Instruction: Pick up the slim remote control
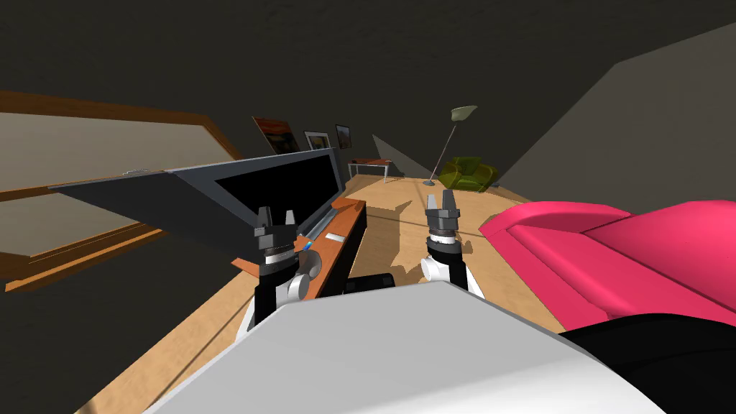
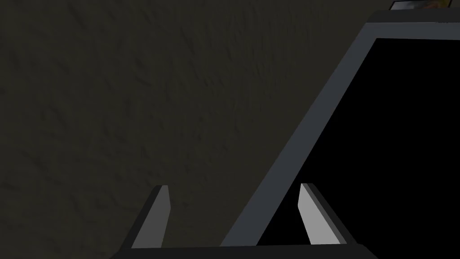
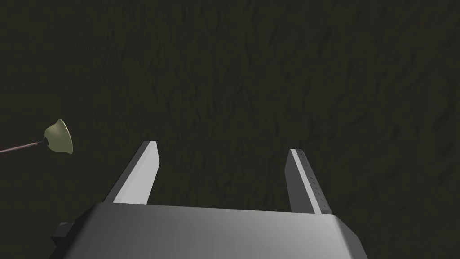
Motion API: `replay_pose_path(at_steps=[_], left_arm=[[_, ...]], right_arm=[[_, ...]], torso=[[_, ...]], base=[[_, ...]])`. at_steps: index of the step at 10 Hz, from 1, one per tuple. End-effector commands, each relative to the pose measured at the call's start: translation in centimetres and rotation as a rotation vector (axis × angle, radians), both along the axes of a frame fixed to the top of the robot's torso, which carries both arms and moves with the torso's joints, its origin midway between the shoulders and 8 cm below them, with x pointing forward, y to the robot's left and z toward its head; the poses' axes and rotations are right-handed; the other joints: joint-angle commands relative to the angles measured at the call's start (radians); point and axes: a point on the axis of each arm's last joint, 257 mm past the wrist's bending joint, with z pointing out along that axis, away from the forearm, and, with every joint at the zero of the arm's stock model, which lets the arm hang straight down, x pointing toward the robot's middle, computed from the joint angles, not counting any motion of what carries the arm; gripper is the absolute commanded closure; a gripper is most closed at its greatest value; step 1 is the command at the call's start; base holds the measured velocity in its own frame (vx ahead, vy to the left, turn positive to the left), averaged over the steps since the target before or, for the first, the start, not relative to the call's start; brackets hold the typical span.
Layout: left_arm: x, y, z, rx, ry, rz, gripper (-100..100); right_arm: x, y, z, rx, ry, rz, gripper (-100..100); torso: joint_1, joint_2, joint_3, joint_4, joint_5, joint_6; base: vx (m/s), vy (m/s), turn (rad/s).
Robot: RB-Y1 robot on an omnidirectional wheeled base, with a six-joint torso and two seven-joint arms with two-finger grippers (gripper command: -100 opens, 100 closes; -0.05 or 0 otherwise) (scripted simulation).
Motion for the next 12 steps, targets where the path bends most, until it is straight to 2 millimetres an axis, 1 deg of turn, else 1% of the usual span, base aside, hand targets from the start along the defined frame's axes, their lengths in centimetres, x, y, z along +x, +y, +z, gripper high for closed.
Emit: replay_pose_path(at_steps=[1,4,6,9,10,12], left_arm=[[0.6,-0.2,-0.3,0.009,0.020,-0.021,-100],[2.1,-0.4,-1.5,0.005,0.072,-0.054,-100],[3.5,-0.4,-2.9,-0.003,0.129,-0.078,-100],[6.1,-0.5,-6.1,-0.015,0.247,-0.112,-100],[6.1,-0.5,-6.1,-0.015,0.248,-0.112,-100],[7.8,-0.5,-8.9,-0.019,0.344,-0.133,-100]], right_arm=[[0.0,0.0,0.0,0.000,0.000,0.000,0],[0.0,0.0,0.0,0.000,0.000,0.000,0],[0.0,0.0,0.0,0.000,0.000,0.000,0],[0.0,0.0,0.0,0.000,0.000,0.000,0],[0.0,0.0,0.0,0.000,0.000,0.000,0],[0.0,0.0,0.0,0.000,0.000,0.000,0]], torso=[[0.000,0.000,0.000,0.000,0.000,0.000],[-0.002,0.000,0.000,0.000,0.000,0.000],[-0.003,0.000,0.000,0.000,-0.001,0.000],[-0.003,-0.001,-0.001,0.000,-0.001,0.000],[-0.004,-0.001,-0.001,0.000,-0.001,0.000],[-0.002,-0.001,-0.001,0.000,0.000,0.000]], base=[[-0.006,-0.015,0.101],[-0.006,-0.040,0.108],[-0.001,-0.050,0.115],[0.014,-0.053,0.116],[0.010,-0.038,0.033],[0.014,-0.034,0.082]])
